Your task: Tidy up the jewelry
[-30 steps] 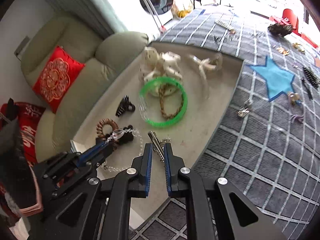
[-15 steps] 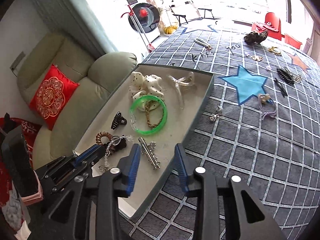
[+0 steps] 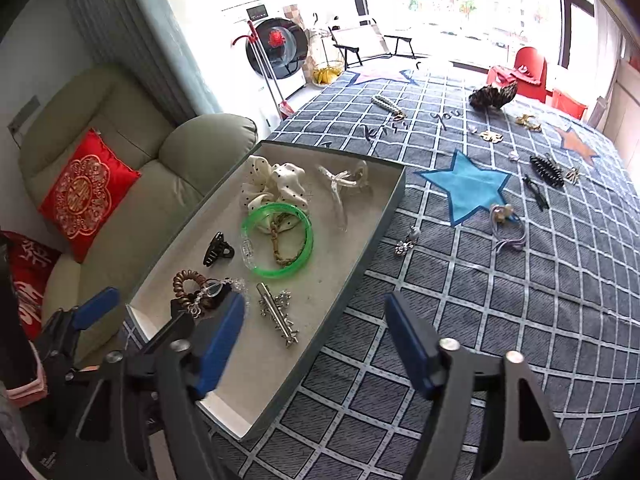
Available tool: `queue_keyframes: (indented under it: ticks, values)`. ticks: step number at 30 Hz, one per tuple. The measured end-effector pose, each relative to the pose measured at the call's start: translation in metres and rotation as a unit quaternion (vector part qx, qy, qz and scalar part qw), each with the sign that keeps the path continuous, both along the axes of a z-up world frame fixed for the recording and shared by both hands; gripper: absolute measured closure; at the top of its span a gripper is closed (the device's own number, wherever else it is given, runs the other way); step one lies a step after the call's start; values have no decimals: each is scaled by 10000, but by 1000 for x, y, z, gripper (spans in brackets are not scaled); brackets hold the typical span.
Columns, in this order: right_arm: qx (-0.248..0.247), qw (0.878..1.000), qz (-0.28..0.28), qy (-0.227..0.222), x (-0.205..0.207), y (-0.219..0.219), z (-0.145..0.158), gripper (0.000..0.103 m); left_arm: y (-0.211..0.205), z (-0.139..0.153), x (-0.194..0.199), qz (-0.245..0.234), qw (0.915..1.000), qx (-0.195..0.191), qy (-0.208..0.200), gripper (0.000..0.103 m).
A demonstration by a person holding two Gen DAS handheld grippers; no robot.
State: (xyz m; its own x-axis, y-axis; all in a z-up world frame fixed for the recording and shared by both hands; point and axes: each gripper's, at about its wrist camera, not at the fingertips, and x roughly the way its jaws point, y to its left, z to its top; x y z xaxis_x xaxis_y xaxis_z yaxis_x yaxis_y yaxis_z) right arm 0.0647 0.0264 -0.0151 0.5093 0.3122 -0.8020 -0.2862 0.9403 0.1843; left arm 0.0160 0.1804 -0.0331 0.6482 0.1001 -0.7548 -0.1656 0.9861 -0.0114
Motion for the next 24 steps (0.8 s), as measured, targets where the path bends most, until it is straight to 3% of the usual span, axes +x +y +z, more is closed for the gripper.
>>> queue_keyframes:
  ticks: [24]
  values:
    - [-297, 9994, -37, -154, -5, 4, 3, 20, 8, 8, -9, 222, 9998, 14, -8, 1]
